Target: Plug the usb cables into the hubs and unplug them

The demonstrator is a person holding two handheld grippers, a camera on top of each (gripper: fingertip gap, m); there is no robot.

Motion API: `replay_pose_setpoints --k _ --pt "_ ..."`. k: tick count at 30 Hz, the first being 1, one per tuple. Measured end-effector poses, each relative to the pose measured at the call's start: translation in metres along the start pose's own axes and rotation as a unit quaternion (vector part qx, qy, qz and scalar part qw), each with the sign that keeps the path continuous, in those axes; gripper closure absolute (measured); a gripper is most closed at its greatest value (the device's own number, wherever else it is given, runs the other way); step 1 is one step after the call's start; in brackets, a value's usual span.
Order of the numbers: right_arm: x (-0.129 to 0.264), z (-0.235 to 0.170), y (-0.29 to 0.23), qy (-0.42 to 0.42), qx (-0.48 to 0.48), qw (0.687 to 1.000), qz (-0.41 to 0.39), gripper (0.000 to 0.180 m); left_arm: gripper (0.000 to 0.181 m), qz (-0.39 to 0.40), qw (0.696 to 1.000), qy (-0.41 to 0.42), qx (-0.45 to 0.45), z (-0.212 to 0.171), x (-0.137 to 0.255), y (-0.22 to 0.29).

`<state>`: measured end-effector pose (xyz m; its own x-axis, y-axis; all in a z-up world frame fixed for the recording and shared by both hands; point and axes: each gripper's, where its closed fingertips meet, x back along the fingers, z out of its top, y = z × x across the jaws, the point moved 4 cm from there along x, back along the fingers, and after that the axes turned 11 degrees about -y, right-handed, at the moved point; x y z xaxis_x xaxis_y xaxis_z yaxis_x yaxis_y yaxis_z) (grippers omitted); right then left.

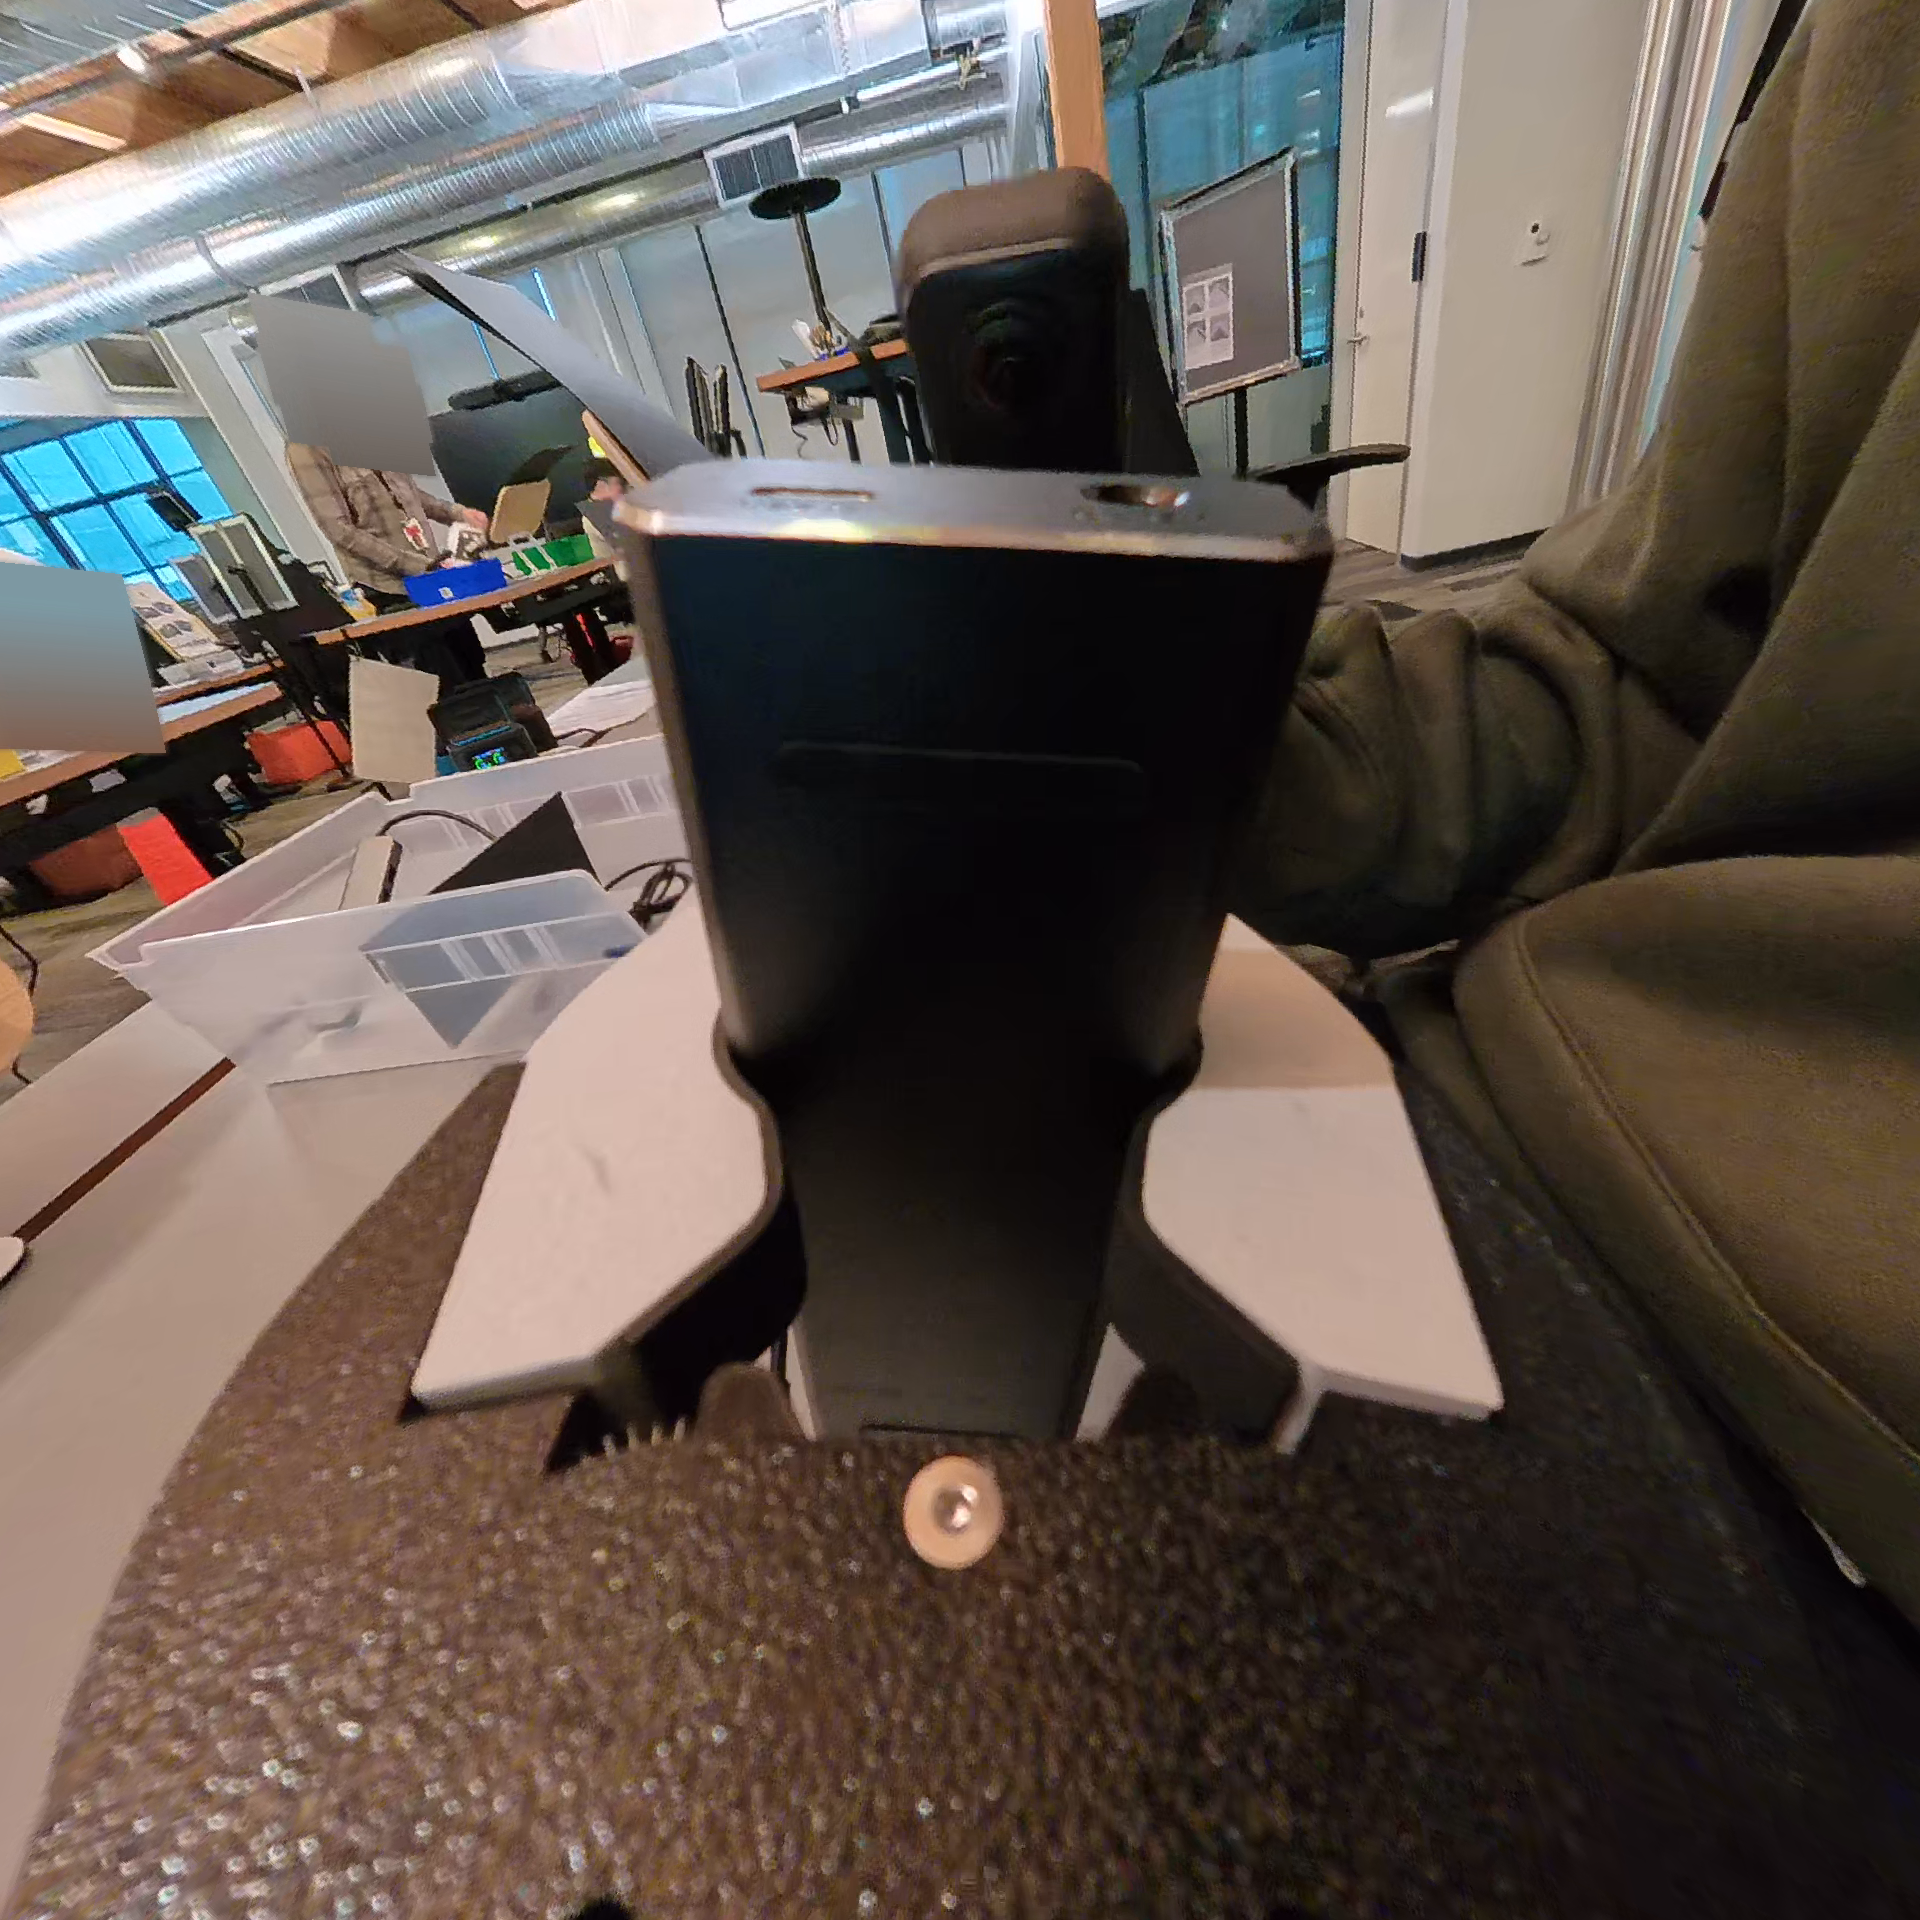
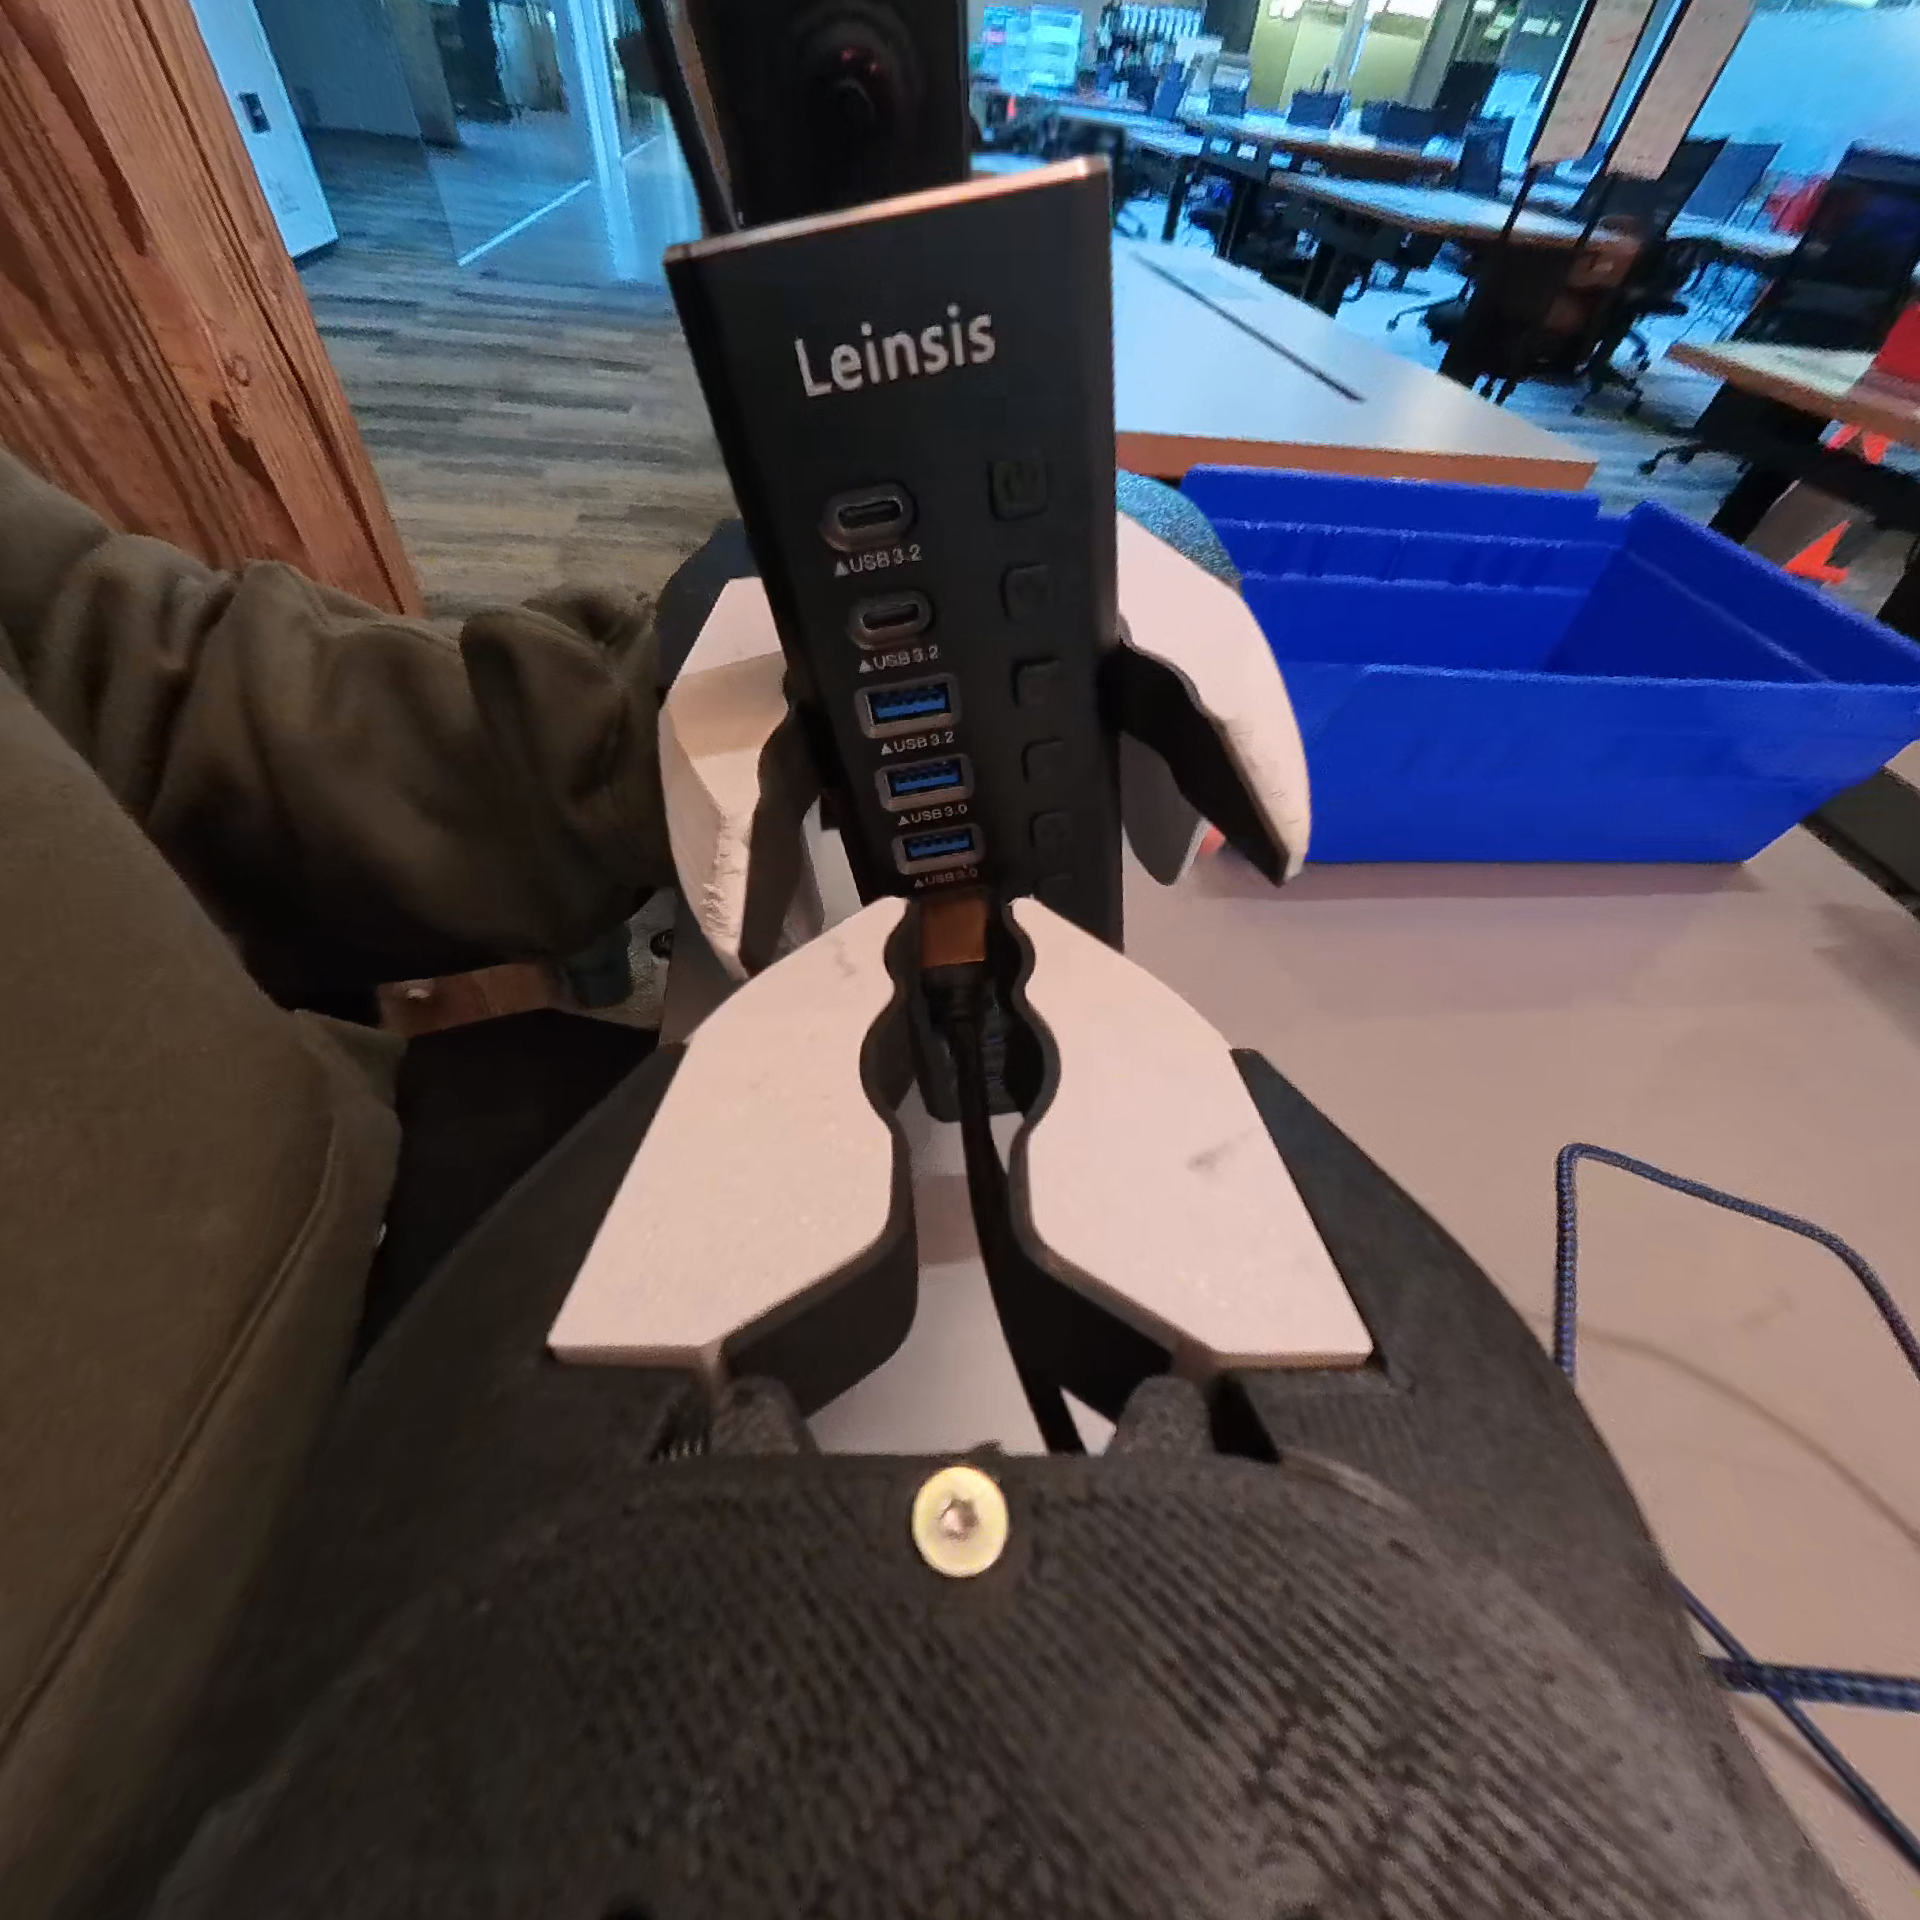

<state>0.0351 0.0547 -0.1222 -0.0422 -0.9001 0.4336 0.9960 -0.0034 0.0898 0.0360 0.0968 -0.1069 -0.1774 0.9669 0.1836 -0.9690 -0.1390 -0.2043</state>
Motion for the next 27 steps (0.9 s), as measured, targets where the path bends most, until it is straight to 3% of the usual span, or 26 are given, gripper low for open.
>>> replay_pose_setpoints --k 16,27 --pt "-0.0003 -0.0029 -0.0003 -0.002 0.032 0.999 -0.029 0.164 0.109 -0.004 1.0 0.012 0.009 -0.0026 0.0023 -0.002" --pt "0.003 -0.0016 -0.0017 -0.018 0.008 1.0 -0.008 0.164 0.109 -0.013 1.0 0.02 0.003 -0.0017 0.0035 0.0007"
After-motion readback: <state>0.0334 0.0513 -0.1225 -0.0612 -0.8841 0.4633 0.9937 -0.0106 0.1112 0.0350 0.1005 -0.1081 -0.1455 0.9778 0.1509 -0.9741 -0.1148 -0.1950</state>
